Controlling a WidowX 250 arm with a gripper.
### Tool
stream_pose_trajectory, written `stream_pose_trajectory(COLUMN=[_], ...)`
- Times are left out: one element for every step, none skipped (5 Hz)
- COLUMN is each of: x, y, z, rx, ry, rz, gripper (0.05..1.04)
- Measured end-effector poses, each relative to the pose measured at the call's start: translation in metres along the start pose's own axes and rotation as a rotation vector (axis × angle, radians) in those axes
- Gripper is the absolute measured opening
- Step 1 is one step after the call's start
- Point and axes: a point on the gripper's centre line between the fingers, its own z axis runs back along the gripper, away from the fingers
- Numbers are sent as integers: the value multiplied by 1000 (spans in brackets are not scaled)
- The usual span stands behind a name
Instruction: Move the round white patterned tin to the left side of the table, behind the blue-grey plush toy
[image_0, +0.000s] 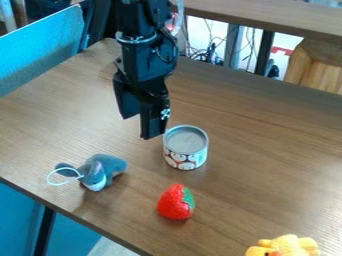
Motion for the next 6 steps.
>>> stream_pose_trajectory(x=[-2, 11, 29, 44, 53, 59], y=[-1, -17, -24, -30, -30, -27], z=[-8, -10, -16, -22, -34, -43], rx=[-12, 14, 75, 140, 154, 160], ry=[25, 1, -9, -11, -6, 3], rz=[7, 46, 145, 187, 216, 228], gripper=[1001, 1001, 1001, 1001, 1001, 1001])
